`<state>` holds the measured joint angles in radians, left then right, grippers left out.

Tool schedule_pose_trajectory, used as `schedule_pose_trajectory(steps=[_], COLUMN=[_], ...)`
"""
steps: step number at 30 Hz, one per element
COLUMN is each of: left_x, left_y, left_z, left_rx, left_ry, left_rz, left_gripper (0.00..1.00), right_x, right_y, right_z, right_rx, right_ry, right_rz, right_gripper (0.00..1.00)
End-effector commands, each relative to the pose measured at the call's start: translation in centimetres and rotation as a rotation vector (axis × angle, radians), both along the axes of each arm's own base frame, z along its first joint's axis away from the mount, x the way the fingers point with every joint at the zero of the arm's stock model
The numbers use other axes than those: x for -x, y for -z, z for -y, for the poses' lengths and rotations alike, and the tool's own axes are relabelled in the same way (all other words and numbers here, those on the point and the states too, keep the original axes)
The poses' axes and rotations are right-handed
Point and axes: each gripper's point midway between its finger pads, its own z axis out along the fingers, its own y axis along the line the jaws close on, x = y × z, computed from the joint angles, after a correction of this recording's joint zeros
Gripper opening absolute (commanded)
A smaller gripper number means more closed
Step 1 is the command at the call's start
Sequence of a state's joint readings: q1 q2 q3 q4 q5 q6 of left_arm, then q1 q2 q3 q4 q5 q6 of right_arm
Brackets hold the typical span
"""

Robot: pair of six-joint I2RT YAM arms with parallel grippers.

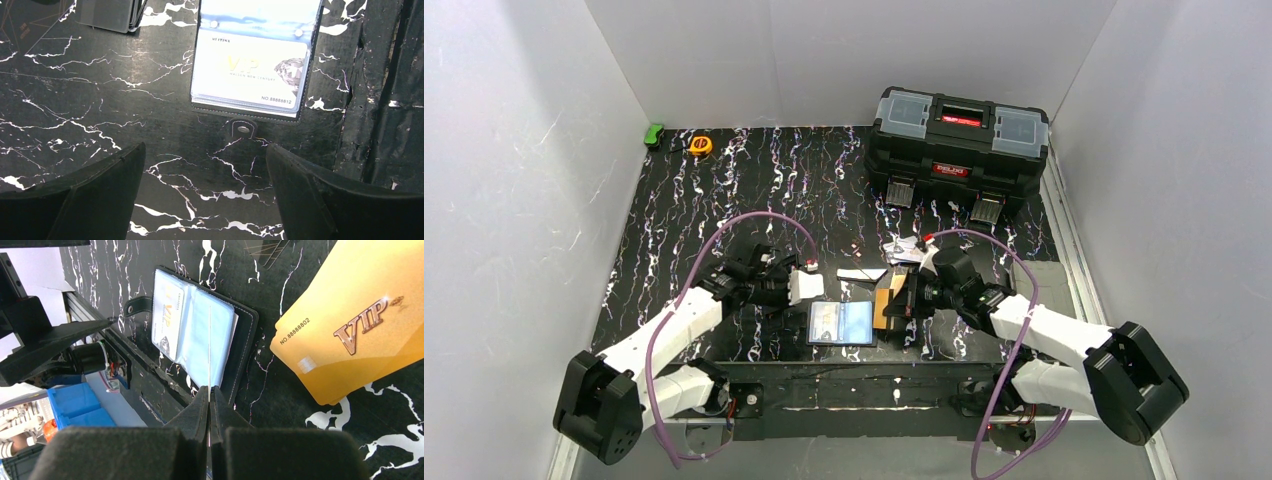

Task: Put the credit cards into the card holder
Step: Turn over the card slot in the card holder.

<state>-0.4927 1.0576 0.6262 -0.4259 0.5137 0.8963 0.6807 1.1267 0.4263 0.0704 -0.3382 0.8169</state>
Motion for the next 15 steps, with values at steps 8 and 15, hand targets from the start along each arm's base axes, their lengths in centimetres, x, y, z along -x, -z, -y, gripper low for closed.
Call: schedule_pose_trajectory(steps=[8,15], left_x=[0.99,1.65], left_y=[0.28,0.62], left_z=[0.29,0.46], left_rx=[0.006,0.009], left_ry=[0.015,0.046], left_rz=[-0.022,-0.027], left_gripper=[0.91,0.90], right_x=[-0.83,-0.79], right_y=[0.22,0.47], right_z=[-0.70,-0.77], right_rx=[-0.023,-0.022], right_ry=[0.003,-0.002], right_rz=[0.015,0.013], right_gripper=[0.01,0.01])
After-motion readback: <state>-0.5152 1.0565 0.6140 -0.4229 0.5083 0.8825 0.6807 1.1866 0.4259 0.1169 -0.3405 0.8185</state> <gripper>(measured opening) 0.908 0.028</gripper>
